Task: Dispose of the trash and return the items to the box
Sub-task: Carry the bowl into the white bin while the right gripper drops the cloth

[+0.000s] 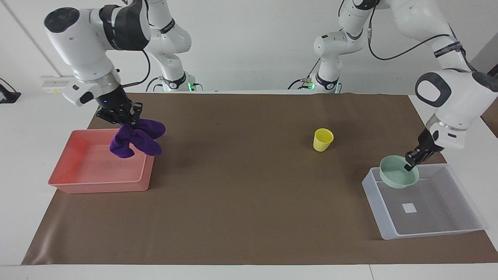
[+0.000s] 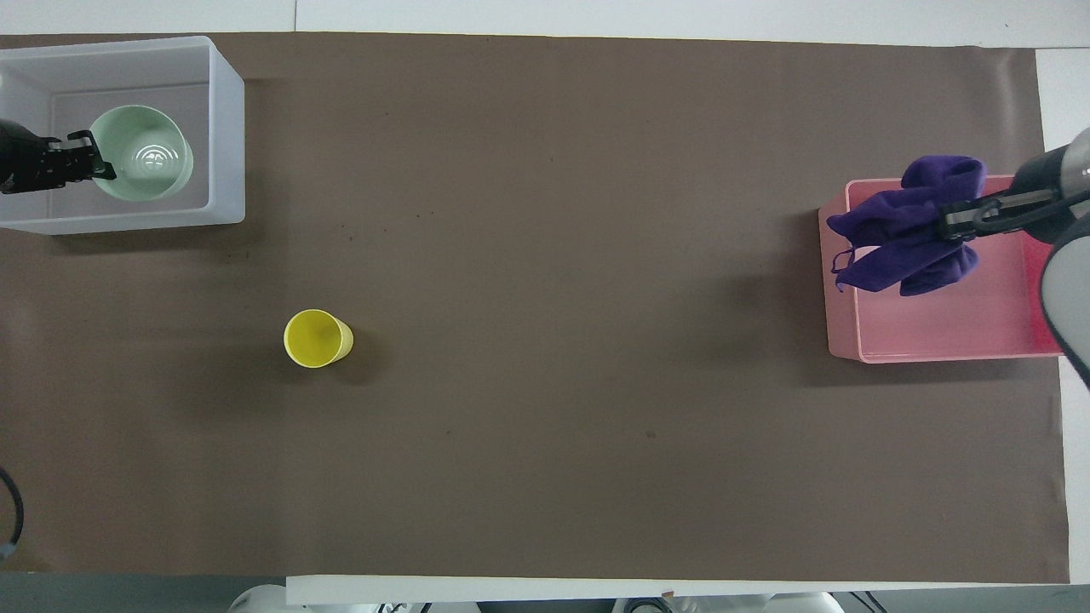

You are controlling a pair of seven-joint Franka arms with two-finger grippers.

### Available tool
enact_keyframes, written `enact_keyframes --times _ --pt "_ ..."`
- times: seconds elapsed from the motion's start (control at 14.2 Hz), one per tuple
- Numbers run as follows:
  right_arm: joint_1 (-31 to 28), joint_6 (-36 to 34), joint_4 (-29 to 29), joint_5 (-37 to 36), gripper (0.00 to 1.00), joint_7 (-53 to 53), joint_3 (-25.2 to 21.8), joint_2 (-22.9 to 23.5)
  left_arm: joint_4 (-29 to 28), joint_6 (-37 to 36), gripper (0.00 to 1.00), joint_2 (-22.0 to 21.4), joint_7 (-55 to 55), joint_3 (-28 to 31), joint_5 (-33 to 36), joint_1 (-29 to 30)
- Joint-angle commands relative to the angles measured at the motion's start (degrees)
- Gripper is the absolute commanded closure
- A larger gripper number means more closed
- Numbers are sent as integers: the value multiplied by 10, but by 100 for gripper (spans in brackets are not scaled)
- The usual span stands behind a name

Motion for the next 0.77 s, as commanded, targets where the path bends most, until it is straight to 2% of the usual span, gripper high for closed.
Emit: enact_keyframes --times 0.0,0.28,0.35,0.42,0.49,0.56,0.63,0.7 --pt "-50 22 -63 -3 100 -28 7 -20 58 46 100 67 -8 6 -5 9" --pt "-81 115 -152 -3 99 -51 7 -5 28 74 100 91 -8 6 -8 23" --pt "-82 143 -175 -3 99 -52 7 -3 26 76 96 92 -8 6 -10 26" --pt "-82 166 -193 -3 98 -53 7 0 27 75 78 94 -8 6 -10 27" --pt "-82 178 -201 -3 95 -52 7 9 30 70 35 94 -8 6 -10 27" --pt "-82 178 -203 -3 94 -52 7 19 31 74 1 94 -8 6 -10 27" --pt "-83 181 -207 -3 94 -52 7 27 35 72 0 93 -11 6 -10 24" --pt "-88 186 -209 -3 88 -53 7 31 42 65 0 85 -20 7 -9 17"
